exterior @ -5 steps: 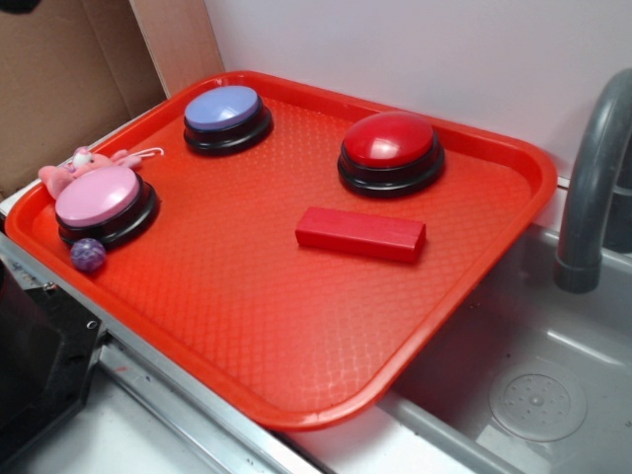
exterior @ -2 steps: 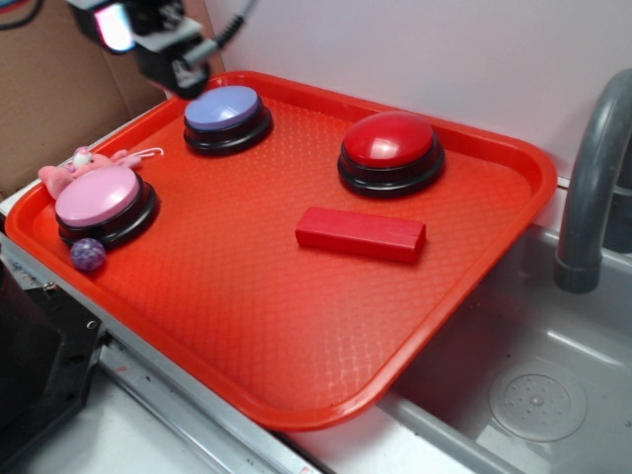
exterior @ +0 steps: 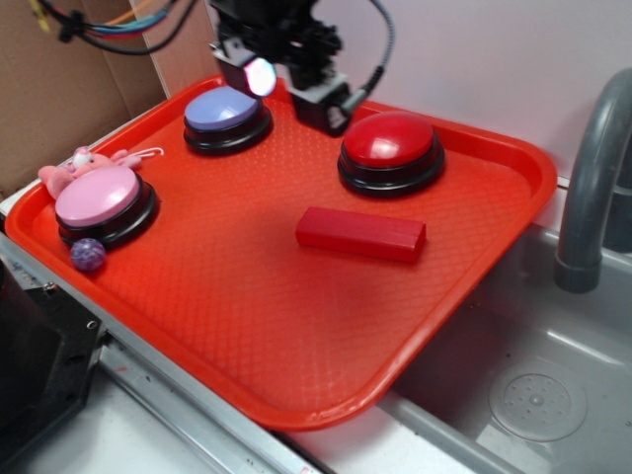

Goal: Push the red button.

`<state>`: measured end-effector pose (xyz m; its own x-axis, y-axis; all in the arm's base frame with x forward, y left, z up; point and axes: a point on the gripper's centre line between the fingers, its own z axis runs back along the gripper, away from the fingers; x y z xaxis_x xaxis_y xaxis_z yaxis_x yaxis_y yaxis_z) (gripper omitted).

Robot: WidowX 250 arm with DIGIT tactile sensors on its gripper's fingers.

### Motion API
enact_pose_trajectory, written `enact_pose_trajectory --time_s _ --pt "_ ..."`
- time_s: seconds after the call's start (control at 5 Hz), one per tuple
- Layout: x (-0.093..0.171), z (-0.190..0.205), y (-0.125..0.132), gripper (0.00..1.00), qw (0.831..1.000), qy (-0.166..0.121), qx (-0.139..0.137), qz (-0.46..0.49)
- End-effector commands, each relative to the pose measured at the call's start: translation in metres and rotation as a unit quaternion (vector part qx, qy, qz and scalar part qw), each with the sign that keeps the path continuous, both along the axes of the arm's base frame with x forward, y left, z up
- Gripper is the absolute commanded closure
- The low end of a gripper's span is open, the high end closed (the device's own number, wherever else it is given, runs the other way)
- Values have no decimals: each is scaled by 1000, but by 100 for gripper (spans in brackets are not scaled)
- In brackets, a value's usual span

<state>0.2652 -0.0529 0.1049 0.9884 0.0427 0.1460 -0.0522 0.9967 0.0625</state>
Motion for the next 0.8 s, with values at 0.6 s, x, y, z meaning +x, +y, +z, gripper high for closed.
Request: enact_pose_trajectory --time_s 0.6 --pt "73 -47 -5 0 1000 -6 -18 -18"
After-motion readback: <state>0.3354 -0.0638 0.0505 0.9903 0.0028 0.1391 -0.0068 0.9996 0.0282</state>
